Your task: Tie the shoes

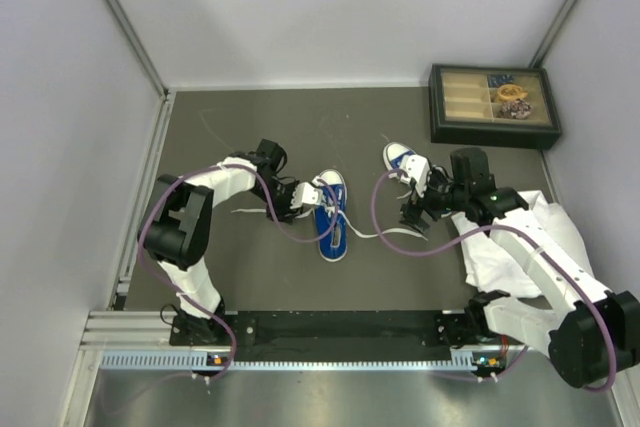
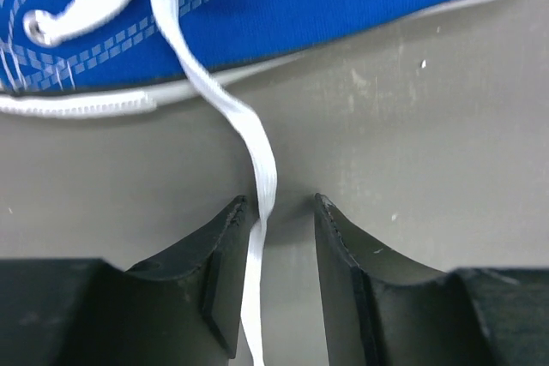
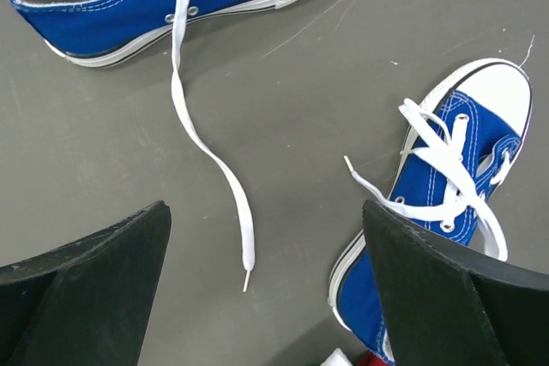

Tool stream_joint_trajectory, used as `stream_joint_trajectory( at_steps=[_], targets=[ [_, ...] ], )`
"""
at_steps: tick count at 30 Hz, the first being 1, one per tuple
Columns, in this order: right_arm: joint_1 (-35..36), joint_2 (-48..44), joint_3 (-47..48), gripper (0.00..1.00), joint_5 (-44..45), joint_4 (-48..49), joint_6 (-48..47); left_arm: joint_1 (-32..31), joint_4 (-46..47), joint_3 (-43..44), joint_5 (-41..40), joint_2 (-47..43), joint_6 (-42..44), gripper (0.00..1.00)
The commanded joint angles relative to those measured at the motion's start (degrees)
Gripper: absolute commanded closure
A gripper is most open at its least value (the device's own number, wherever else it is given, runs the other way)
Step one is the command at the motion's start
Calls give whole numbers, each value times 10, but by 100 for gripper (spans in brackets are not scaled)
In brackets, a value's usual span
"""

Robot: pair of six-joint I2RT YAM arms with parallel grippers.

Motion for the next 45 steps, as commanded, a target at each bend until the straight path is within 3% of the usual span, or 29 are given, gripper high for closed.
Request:
stream_joint_trajectory(
  at_steps=[1, 9, 10, 11, 13, 20, 22, 25, 28, 31, 45],
  targets=[
    [-4, 1, 4, 10, 6, 11, 16, -19, 22, 18, -1, 12, -6, 60],
    [-4, 21, -4, 18, 37, -4, -2, -37, 52, 17, -1, 19, -31, 69],
    [-4, 22, -8, 19, 40, 1, -3, -38, 55, 17, -3, 20, -33, 74],
    [-4, 25, -8, 19, 43, 1, -6, -38, 54, 17, -2, 19, -35, 92],
    [-4, 34, -8, 21, 50, 0, -17, -33, 60, 13, 6, 10, -48, 100],
    [-1, 112, 34, 41, 33, -30, -25, 23, 101, -8, 151, -63, -178, 100],
    [0, 130, 52, 47, 30, -36, -15, 26, 164, -47, 175, -103, -221, 100],
    [3, 171, 76, 55, 15, -46, 12, 21, 308, -114, 207, -152, -355, 100],
    [10, 204, 93, 59, 11, -47, 41, 19, 463, -169, 206, -182, -541, 100],
    [25, 228, 99, 63, 23, -36, 60, 18, 555, -202, 196, -198, -639, 100],
    [71, 308, 96, 57, 81, -33, 69, 18, 562, -230, 201, -218, -657, 100]
  ],
)
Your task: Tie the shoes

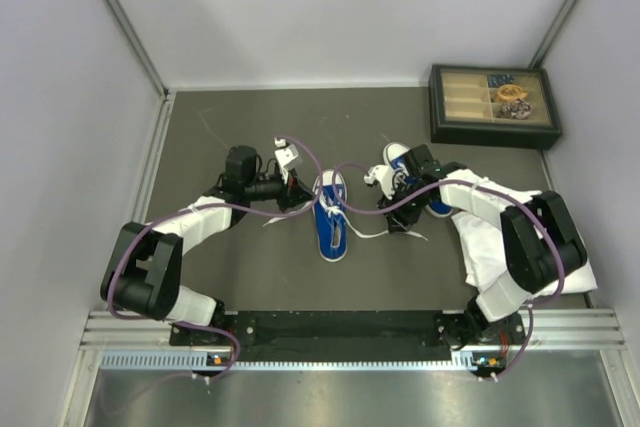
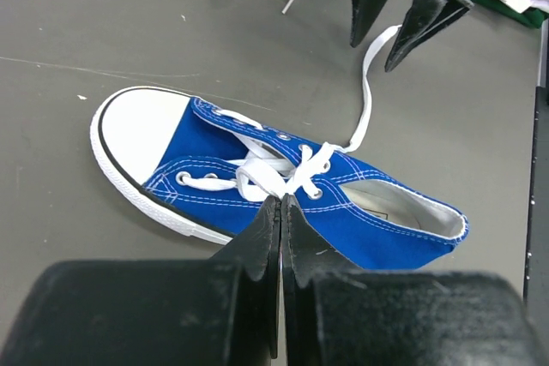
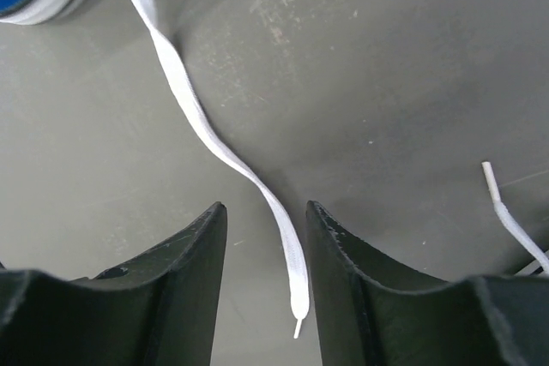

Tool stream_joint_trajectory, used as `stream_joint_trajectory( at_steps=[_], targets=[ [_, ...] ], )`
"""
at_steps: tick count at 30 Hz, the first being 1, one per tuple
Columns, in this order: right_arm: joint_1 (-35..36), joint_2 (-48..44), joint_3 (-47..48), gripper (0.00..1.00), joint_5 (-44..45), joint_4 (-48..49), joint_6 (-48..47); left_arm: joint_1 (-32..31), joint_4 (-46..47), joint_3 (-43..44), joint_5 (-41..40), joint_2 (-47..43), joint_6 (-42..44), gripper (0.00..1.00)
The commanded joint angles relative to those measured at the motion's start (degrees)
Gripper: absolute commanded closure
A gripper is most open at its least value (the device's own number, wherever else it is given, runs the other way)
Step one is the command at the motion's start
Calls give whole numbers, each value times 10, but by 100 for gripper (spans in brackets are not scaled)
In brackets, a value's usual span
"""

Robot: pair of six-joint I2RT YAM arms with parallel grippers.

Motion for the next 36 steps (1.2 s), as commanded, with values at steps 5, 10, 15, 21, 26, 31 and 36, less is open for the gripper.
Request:
stream_joint_trajectory(
  at_steps=[5, 10, 15, 21, 26, 31, 36],
  targets=[
    [15, 30, -1, 53, 45, 16, -11, 0, 17, -6, 24, -19, 6, 100],
    [37, 26, -23, 61, 86, 30, -37, 1, 10, -5, 27, -19, 13, 100],
    [48, 5, -30, 99, 78, 20, -9, 0, -11, -6, 37, -23, 44, 100],
    [8, -14, 46, 100, 18, -7, 72, 0, -34, -18, 44, -38, 88, 100],
    [-21, -11, 157, 100, -36, -22, 119, 0, -52, -21, 54, -44, 119, 100],
    [-21, 11, 261, 100, -127, 0, 184, 0, -56, -23, 55, -50, 149, 100],
    [13, 73, 353, 100, -157, 83, 273, 0, -58, -23, 66, -55, 182, 100]
  ],
)
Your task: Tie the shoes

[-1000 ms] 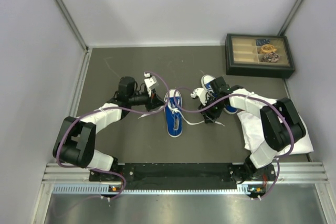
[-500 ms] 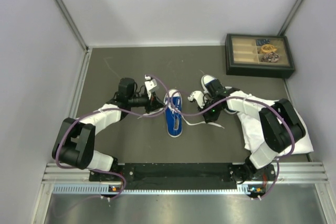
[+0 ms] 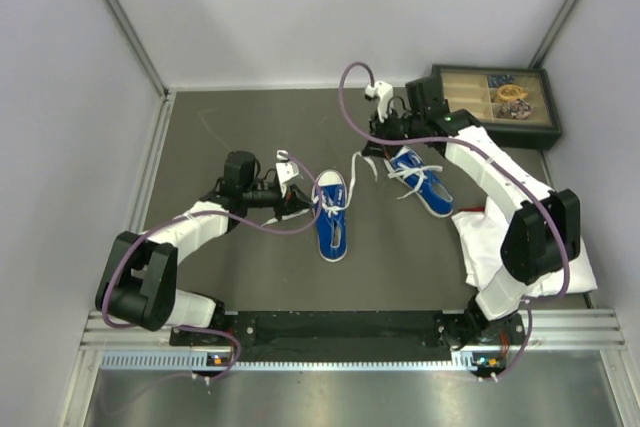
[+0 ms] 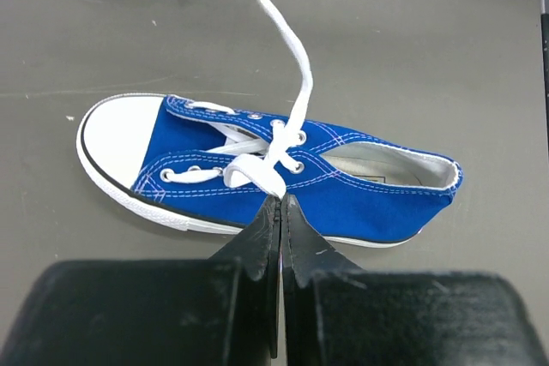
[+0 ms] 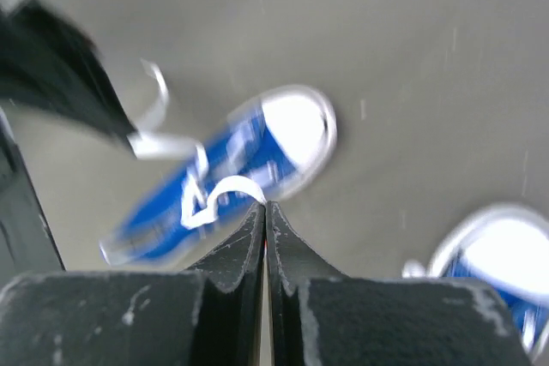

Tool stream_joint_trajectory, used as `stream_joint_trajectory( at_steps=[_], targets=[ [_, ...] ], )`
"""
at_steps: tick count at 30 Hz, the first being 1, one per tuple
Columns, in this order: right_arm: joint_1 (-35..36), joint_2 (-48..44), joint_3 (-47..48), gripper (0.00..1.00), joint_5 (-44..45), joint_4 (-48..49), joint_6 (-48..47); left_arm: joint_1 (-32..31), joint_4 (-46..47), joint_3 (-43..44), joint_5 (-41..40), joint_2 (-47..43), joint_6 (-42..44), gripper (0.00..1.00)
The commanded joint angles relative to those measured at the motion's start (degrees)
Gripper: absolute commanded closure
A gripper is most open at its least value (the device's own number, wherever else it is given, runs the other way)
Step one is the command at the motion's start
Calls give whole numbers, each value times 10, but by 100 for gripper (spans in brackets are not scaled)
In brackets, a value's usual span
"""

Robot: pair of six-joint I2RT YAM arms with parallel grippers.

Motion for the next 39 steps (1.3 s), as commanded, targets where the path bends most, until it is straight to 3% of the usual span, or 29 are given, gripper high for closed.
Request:
stream_joint_trajectory(
  at_steps=[1, 7, 16, 17, 18, 19, 21, 22, 25, 30, 35, 39],
  targets=[
    [35, 49, 93, 100, -61, 96, 106, 0, -4, -3, 31, -23, 48, 100],
    [102, 141, 145, 100, -44, 167, 176, 0, -23, -4, 36, -27, 83, 100],
    [149, 220, 157, 100, -37, 185, 177, 0, -30, -17, 40, -29, 98, 100],
    [149, 220, 163, 93, -43, 164, 177, 0, -25, -17, 39, -30, 95, 100],
    [149, 216, 170, 65, -48, 149, 171, 0, -24, -17, 36, -29, 92, 100],
    [148, 210, 177, 53, -48, 140, 166, 0, -21, -17, 36, -28, 91, 100],
    [140, 185, 177, 38, -48, 115, 158, 0, -4, -19, 36, -27, 78, 100],
    [135, 178, 177, 36, -48, 105, 157, 0, 2, -18, 36, -22, 71, 100],
    [109, 149, 176, 34, -68, 59, 160, 0, 29, -16, 32, -13, 48, 100],
    [92, 104, 140, 40, -106, -2, 163, 0, 68, -19, 30, -1, 13, 100],
    [106, 96, 81, 33, -111, 23, 192, -1, 95, -17, 31, 8, -8, 100],
    [121, 118, 77, 34, -110, 22, 209, 0, 96, -14, 27, 9, -12, 100]
  ],
)
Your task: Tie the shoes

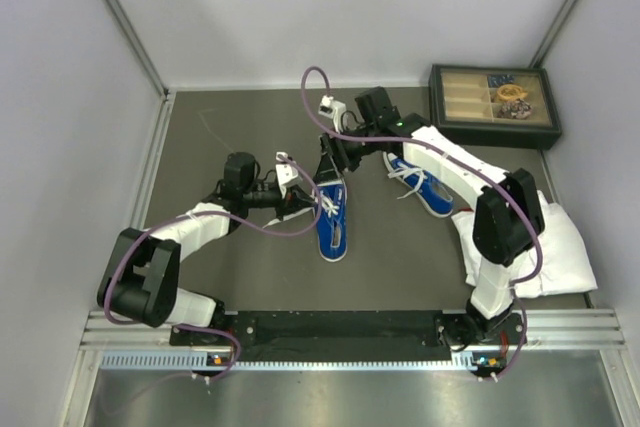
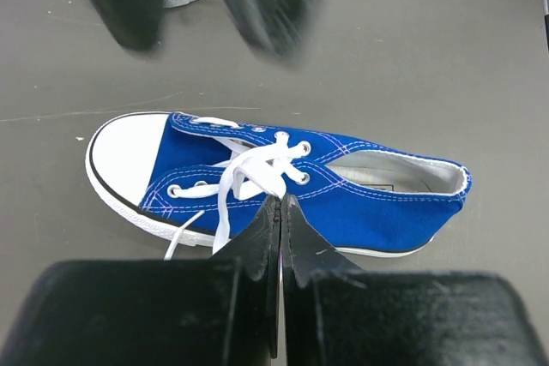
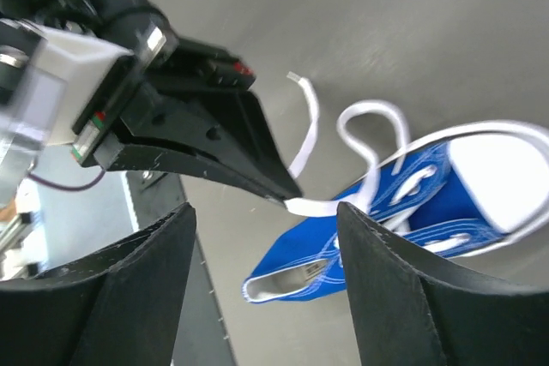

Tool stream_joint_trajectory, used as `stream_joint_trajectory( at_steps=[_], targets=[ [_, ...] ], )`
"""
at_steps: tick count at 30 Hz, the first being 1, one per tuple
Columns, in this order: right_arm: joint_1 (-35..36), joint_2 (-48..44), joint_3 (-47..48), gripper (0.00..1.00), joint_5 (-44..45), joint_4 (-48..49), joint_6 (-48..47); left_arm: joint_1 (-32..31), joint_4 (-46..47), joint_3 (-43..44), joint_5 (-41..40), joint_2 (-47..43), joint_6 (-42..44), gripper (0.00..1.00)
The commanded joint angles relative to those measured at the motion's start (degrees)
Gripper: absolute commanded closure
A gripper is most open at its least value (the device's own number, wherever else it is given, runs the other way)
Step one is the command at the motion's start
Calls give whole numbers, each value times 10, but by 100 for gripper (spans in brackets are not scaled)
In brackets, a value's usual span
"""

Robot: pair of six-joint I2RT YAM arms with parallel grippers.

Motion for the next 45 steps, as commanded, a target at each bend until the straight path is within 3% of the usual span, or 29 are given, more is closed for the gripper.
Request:
stream_joint_trajectory(
  at_steps=[1, 8, 18, 35, 42, 45],
  targets=[
    [19, 15, -8, 35, -12, -2, 27, -1, 39, 1, 12, 1, -18, 100],
    [23, 40, -6, 43, -4, -7, 56, -5, 58, 0, 9, 5, -34, 100],
    [25, 39, -38, 45, -32, 7, 80, -9, 79, 1, 5, 17, -43, 100],
    [23, 51, -42, 81, -1, 1, 71, -13, 100, -1, 9, 26, -53, 100],
    [21, 54, -38, 62, 18, -10, 70, -15, 90, 0, 19, 24, -43, 100],
    [18, 59, -36, 65, 12, -7, 79, -17, 90, 0, 22, 24, -41, 100]
  ],
)
